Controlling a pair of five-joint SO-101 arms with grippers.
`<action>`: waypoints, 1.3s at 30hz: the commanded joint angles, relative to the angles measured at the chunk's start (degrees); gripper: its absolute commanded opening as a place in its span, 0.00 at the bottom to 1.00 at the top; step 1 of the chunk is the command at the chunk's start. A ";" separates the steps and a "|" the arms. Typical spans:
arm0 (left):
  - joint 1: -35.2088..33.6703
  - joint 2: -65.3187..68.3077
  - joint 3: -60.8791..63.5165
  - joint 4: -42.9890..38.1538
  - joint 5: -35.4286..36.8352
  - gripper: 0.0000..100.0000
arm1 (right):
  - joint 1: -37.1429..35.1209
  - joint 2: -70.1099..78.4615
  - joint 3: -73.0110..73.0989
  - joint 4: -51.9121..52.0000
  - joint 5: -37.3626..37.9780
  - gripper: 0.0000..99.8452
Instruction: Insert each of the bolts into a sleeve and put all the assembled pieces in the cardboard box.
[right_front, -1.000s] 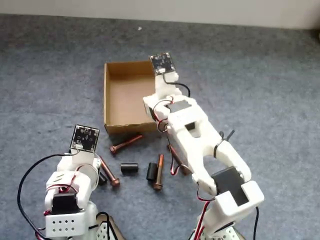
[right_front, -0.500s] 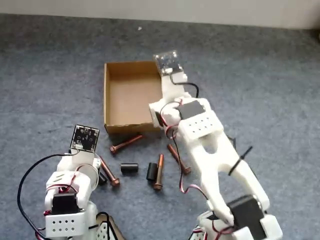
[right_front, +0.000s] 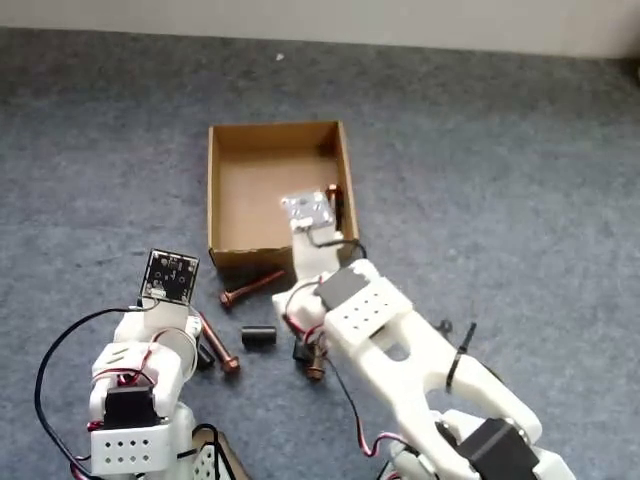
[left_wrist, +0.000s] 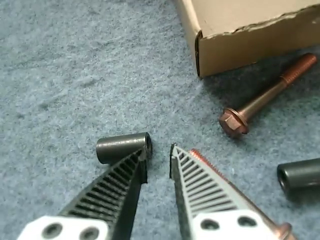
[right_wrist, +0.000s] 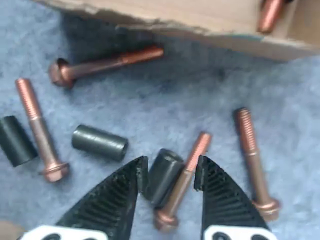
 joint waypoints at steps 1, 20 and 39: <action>-0.57 -0.31 0.57 -0.97 -0.35 0.11 | -4.62 -1.89 0.31 0.22 -3.87 0.15; -0.57 -0.31 0.57 -0.97 -0.35 0.11 | -5.67 -1.80 13.14 -12.97 -5.45 0.15; -0.57 -0.31 0.57 -0.97 -0.35 0.11 | -5.49 13.05 7.60 -14.99 -4.92 0.02</action>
